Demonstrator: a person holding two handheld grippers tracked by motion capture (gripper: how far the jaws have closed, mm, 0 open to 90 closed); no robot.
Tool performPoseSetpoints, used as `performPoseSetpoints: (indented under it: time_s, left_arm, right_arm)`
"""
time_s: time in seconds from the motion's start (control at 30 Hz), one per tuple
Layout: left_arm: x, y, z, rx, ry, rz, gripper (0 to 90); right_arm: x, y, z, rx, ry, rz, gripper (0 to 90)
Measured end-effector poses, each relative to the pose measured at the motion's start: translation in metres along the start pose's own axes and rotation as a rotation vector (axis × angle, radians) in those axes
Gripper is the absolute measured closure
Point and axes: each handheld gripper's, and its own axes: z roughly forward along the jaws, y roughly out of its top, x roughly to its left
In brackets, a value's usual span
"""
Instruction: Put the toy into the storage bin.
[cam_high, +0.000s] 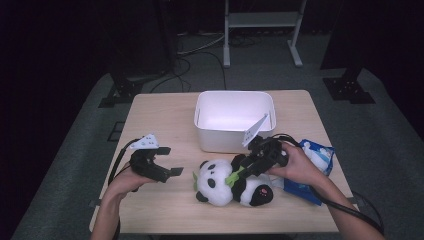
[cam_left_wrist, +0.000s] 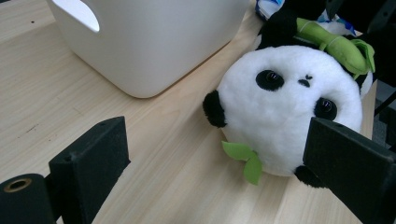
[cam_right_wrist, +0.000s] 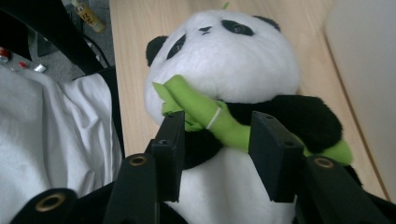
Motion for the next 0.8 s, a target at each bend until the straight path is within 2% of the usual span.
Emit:
performPoseSetpoints:
  time_s: [0.07,0.2,0.43,0.57,0.67,0.8]
  left_arm:
    - [0.001,0.000,0.000,-0.003,-0.003,-0.002,5.5]
    - [0.002,-0.001,-0.001,-0.005,-0.002,-0.007,5.6]
    - [0.002,-0.001,-0.001,-0.011,-0.004,-0.011,5.6]
    - [0.001,0.000,-0.002,-0.012,-0.002,-0.008,5.6]
    - [0.001,0.000,-0.003,-0.014,0.000,-0.009,5.6]
    - [0.001,0.000,-0.004,-0.017,-0.001,-0.009,5.6]
  right_arm:
    - [0.002,0.000,0.003,0.008,0.009,-0.013,52.5]
    - [0.003,0.003,0.011,0.032,-0.002,-0.036,50.4]
    - [0.000,0.012,0.018,0.059,-0.036,-0.060,49.8]
    - [0.003,0.016,0.019,0.079,-0.049,-0.074,48.8]
    - [0.005,0.018,0.023,0.080,-0.029,-0.086,45.6]
    - [0.008,0.020,0.037,0.127,0.002,-0.097,43.3]
